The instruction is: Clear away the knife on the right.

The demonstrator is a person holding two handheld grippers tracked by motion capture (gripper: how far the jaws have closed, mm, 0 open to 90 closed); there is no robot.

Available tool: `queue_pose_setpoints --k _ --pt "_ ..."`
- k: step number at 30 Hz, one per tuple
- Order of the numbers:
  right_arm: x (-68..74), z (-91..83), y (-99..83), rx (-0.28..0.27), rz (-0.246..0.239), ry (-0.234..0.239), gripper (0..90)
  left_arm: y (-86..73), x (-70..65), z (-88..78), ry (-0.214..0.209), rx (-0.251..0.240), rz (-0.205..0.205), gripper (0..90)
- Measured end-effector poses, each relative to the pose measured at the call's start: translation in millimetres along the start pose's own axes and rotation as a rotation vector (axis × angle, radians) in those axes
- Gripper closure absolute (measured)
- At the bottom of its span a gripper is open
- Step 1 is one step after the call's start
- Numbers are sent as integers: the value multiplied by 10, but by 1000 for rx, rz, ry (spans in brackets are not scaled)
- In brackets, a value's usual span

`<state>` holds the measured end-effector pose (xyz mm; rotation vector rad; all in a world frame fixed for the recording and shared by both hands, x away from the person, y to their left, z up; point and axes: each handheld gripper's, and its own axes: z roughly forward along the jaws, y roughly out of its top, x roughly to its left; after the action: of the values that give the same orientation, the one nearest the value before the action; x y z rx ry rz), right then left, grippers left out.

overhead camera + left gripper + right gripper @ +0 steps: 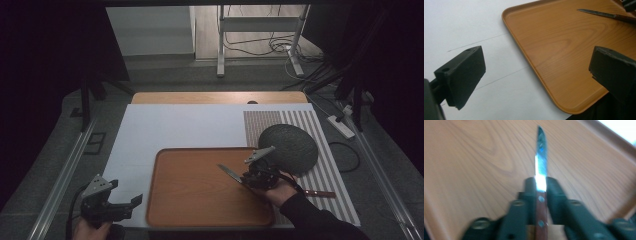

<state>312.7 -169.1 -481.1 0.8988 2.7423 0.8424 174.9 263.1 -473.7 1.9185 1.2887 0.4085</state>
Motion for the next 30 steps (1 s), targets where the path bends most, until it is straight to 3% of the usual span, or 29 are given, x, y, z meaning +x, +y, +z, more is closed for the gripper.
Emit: queue_pose_setpoints --k 4,8,11,14,22,30 --pt "82 154 118 48 -69 32 892 0 -1 1 1 1 1 15" --pt "67 343 124 110 -84 37 892 -3 -4 -2 1 1 2 15" --pt "11 376 99 113 -59 48 892 -5 -5 -5 2 1 2 15" --pt "-49 354 78 112 -47 22 892 -5 -8 -6 2 2 6 15" --pt "-265 225 -75 112 29 -11 891 -5 -11 -6 2 1 9 15" --pt "-405 108 -229 116 86 -10 891 -3 -12 -6 1 -1 11 15"
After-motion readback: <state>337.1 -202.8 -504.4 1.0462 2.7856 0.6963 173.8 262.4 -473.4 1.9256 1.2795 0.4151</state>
